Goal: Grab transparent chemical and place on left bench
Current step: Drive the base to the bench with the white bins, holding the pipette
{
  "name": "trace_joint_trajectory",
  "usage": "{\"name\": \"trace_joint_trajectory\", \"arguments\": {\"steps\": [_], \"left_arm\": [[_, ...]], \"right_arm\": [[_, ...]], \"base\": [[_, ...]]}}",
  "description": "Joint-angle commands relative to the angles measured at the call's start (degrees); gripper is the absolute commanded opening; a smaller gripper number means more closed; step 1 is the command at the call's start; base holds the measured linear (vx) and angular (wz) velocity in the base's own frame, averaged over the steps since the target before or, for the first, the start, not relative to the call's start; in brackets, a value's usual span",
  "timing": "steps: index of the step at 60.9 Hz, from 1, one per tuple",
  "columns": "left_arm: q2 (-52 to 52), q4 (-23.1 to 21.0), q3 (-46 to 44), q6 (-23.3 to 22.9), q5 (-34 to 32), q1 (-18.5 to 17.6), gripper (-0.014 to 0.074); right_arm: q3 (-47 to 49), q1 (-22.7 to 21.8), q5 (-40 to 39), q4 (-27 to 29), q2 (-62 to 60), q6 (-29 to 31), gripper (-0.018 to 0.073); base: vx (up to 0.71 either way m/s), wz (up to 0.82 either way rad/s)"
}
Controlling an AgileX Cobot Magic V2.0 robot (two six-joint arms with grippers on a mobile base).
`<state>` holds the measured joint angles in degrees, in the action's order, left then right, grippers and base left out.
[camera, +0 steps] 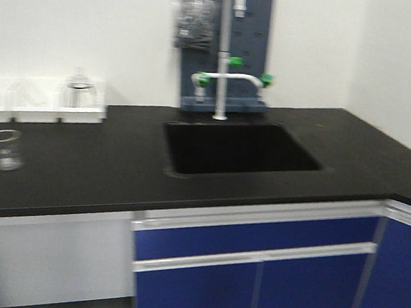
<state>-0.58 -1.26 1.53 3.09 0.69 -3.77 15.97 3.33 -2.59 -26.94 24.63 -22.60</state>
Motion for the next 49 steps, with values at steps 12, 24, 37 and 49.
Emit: {"name": "trace_joint_trajectory", "arguments": {"steps": [12, 24, 37, 49], "left_arm": [[-1.10, -0.04, 0.93, -0.45, -4.49, -0.10, -0.0003], [-1.10, -0.04, 0.93, -0.45, -4.49, -0.10, -0.0003], [-1.10, -0.04, 0.93, -0.45, -4.49, -0.10, -0.0003], [-1.10, -0.04, 0.93, -0.45, -4.49, -0.10, -0.0003]], "right_arm": [[1.66, -0.09, -4.23, 0.11, 0.36, 0.07, -0.0004], [1.66, -0.09, -4.23, 0.11, 0.36, 0.07, -0.0004], [1.66, -0.09, -4.23, 0.11, 0.36, 0.07, -0.0004], [1.66, -0.09, -4.23, 0.11, 0.36, 0.07, -0.0004]], "base": [[0.16, 0.85], [0.21, 0.73], [0.25, 0.49], [0.31, 0.23]]}}
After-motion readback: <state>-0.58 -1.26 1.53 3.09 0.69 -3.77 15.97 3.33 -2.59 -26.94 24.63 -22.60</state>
